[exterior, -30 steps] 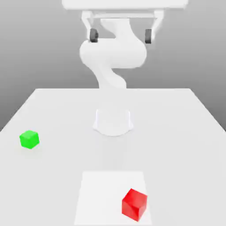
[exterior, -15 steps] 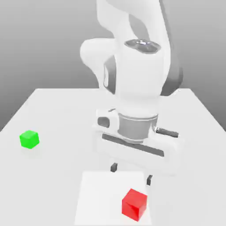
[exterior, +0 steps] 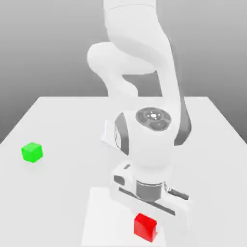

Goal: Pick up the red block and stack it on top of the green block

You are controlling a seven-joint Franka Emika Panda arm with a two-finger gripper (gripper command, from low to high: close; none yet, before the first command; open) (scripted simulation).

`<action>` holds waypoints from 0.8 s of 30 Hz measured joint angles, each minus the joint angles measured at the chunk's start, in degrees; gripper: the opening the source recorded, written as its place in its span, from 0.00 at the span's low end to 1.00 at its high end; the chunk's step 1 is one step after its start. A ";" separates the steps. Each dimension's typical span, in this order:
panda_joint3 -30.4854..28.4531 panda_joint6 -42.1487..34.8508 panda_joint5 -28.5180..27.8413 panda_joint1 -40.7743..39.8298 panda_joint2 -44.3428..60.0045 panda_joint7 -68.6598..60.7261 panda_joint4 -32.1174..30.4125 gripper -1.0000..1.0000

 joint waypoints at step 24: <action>-28.89 -5.61 3.19 -46.53 -26.06 9.79 -19.71 0.00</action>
